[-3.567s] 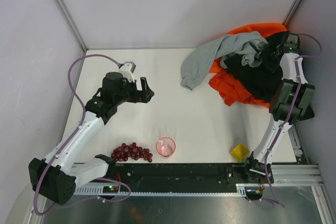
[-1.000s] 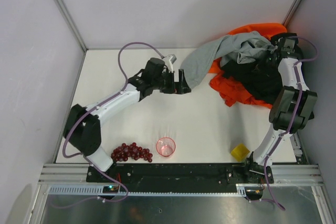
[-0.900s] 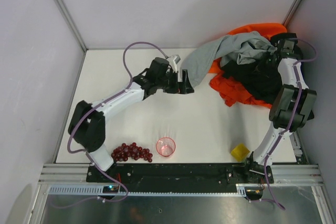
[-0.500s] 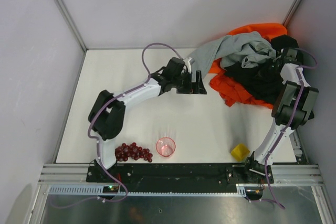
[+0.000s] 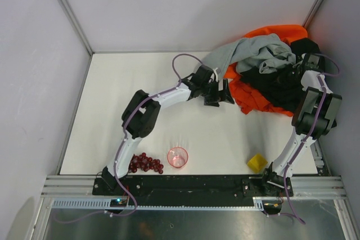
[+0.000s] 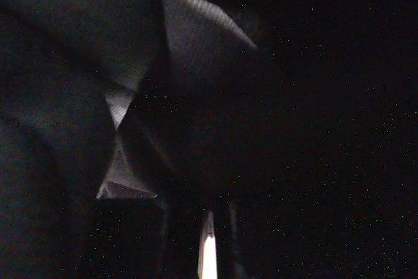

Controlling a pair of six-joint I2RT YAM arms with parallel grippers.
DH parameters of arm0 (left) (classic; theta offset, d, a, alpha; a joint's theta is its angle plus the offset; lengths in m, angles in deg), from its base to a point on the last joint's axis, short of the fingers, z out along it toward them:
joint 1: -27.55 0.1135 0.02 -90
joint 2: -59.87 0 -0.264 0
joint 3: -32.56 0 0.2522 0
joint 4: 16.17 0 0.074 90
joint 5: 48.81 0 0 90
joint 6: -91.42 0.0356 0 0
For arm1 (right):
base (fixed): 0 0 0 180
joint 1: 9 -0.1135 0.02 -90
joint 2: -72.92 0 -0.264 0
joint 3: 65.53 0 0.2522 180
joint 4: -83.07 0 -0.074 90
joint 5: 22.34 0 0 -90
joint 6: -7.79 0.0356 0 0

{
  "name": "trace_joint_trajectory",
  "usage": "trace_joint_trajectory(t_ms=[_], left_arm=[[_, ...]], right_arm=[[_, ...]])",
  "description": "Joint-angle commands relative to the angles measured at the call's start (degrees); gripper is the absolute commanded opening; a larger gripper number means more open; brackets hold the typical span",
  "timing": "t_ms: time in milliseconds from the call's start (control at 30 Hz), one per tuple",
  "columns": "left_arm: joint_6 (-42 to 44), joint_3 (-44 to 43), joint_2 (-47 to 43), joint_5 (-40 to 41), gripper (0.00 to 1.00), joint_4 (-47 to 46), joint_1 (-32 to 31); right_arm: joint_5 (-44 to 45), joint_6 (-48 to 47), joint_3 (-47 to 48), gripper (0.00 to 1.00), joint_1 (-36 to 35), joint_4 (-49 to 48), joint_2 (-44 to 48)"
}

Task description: Pick out a specific cloth from the pile

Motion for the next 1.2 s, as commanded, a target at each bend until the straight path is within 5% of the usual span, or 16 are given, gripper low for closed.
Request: trace_joint_trajectory(t_ms=[0, 833, 1167], left_arm=[[-5.46, -8.18, 4.87, -3.46, 1.0, -0.9, -1.51], [-23.78, -38.26, 30.94, 1.15, 0.97, -1.03, -6.25], [-28.57, -43.2, 37.05, 5.56, 0.74, -9.54, -7.09]], right_arm=[[3.89, 1.63, -2.95, 0.0, 1.58, 1.94, -1.11], [2.13, 1.08, -3.43, 0.0, 1.97, 1.58, -0.65], [1.2, 0.92, -3.51, 0.0, 1.61, 1.35, -1.21]])
